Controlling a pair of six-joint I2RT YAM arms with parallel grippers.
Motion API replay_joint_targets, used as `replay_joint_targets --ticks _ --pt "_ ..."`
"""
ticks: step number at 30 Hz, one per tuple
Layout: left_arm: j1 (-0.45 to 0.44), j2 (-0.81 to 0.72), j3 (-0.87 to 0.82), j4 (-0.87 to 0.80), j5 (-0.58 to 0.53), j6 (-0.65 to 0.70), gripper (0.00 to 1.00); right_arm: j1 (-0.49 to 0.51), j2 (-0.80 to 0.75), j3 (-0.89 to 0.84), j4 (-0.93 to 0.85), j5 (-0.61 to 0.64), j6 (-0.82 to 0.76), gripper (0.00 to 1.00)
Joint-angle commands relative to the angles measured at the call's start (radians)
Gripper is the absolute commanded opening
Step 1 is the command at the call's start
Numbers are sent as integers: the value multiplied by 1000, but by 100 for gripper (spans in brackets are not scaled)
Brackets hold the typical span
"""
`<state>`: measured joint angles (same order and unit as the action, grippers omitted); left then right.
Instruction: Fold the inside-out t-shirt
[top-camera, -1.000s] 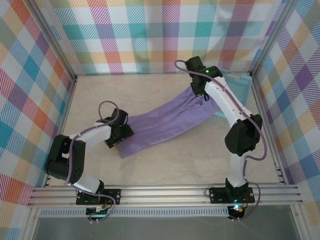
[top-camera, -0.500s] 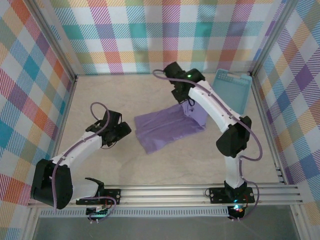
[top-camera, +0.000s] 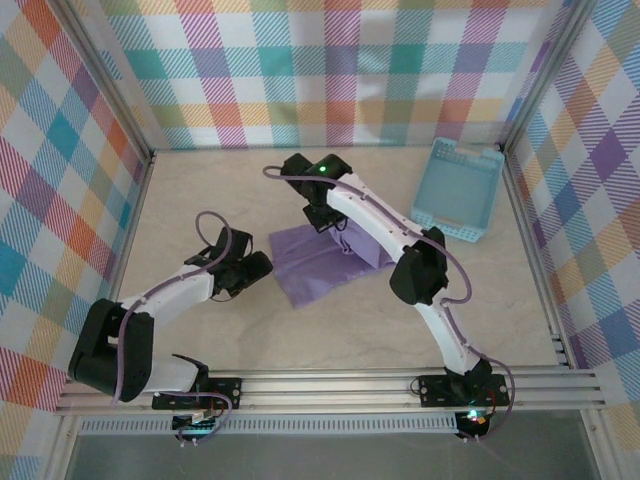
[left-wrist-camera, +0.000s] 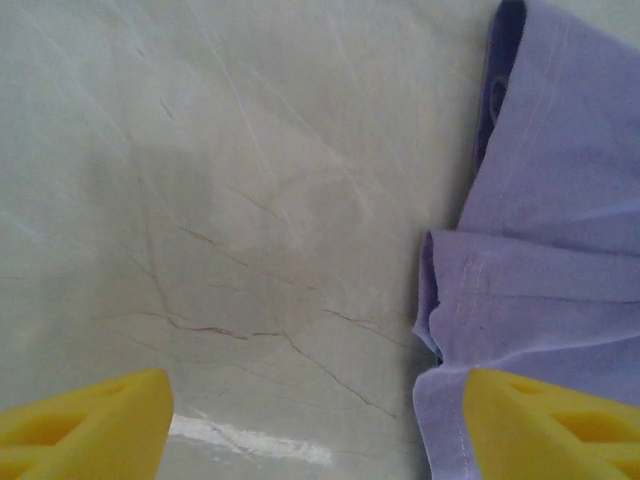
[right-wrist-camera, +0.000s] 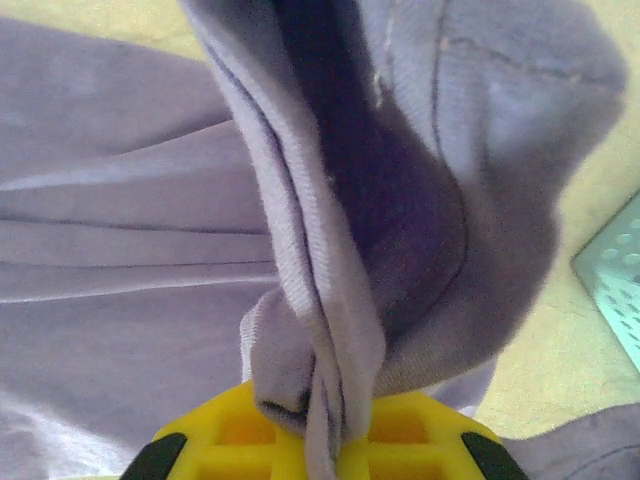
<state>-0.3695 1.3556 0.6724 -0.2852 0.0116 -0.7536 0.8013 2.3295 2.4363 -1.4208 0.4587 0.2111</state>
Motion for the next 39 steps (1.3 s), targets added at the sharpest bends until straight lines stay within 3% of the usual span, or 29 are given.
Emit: replay_joint_targets --ticks 1,6,14,17,39 --pt "-55 47 -25 101 24 -31 72 24 33 91 -95 -19 46 0" --pt "-123 109 -25 200 31 -64 64 27 41 112 -112 -40 69 0" --pt "-136 215 -28 305 75 -105 41 30 21 90 -72 -133 121 1" --pt "-147 225 -27 313 74 -104 36 31 20 95 -51 -168 135 3" --pt "-186 265 -18 321 64 -100 27 27 70 159 39 -279 188 3"
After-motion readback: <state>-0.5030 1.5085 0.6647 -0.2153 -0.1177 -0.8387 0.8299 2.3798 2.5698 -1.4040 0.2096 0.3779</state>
